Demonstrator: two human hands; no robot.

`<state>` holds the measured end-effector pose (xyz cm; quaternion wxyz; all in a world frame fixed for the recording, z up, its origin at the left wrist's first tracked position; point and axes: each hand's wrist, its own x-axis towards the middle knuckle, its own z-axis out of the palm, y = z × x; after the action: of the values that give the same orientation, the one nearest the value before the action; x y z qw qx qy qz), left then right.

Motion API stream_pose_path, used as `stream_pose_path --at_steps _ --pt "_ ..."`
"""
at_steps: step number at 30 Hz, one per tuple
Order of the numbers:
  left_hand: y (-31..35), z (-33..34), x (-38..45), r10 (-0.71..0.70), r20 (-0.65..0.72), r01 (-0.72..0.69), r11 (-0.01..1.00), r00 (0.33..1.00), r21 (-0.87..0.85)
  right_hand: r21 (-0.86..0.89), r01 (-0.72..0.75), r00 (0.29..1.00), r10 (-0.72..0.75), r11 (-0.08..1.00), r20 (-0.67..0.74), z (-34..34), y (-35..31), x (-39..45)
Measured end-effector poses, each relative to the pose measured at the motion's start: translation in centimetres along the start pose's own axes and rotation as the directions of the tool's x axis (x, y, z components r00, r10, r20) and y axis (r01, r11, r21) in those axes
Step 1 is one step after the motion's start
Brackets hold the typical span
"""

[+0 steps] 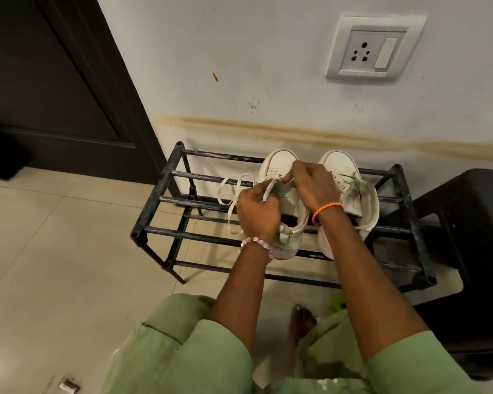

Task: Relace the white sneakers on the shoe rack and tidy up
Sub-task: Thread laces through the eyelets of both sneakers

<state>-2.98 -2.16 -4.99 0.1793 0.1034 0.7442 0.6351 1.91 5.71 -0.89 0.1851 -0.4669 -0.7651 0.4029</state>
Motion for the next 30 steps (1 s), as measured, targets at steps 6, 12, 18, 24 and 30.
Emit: stream_pose_path --at_steps 6,12,18,24,30 --pt "-1.0 0.5 0.8 -0.078 0.044 0.085 0.973 0.996 -0.215 -0.212 0.106 0.993 -0.091 0.971 0.078 0.0 1.0 0.5" --pt "-1.5 0.8 1.2 -0.077 0.034 0.082 0.974 0.996 -0.21 -0.32 0.106 0.994 -0.101 0.942 0.032 0.6 1.1 0.4" --pt "-1.8 0.9 1.2 -0.08 0.008 0.079 0.97 0.997 -0.228 -0.186 -0.024 0.998 0.015 0.982 -0.054 1.2 0.6 0.2" --pt "-1.5 0.9 1.1 -0.094 -0.014 0.089 0.975 0.996 -0.204 0.482 -0.073 0.996 0.092 0.873 -0.017 -0.7 -1.0 0.0" --pt "-1.2 0.6 1.0 -0.105 -0.006 0.104 0.988 0.994 -0.116 0.871 -0.077 0.997 0.063 0.485 0.053 -3.2 -3.3 -0.4"
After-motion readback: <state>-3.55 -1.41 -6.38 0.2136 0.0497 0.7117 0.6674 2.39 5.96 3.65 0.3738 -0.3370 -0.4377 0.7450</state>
